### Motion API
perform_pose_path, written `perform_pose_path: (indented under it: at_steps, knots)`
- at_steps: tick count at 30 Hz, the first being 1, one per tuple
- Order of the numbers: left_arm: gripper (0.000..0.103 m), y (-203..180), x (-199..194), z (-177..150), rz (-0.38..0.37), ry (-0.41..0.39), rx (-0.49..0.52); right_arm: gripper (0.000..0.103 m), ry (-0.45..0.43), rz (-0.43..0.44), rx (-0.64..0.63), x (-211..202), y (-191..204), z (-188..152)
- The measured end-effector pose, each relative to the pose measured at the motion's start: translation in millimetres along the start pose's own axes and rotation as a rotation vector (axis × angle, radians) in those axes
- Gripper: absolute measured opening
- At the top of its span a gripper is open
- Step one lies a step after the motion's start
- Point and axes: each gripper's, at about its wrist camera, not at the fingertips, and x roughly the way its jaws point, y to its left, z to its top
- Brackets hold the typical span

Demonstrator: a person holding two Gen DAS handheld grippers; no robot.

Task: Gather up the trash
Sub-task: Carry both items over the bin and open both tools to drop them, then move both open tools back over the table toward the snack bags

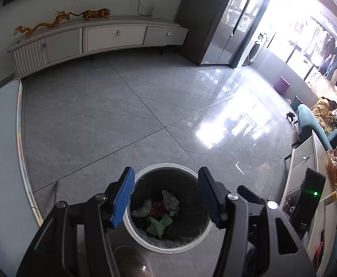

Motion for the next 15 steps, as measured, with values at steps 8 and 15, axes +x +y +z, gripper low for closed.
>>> perform_pose_path:
  at_steps: [8, 15]
  knots:
    - [0.068, 33.9, -59.3, -11.7, 0.167, -0.135, -0.039, 0.078, -0.06, 0.0, -0.067, -26.0, 29.0, 3.5]
    - [0.068, 64.5, -116.2, -30.4, 0.277, -0.226, -0.071, 0.084, -0.111, 0.03, -0.131, -50.7, 62.9, 2.8]
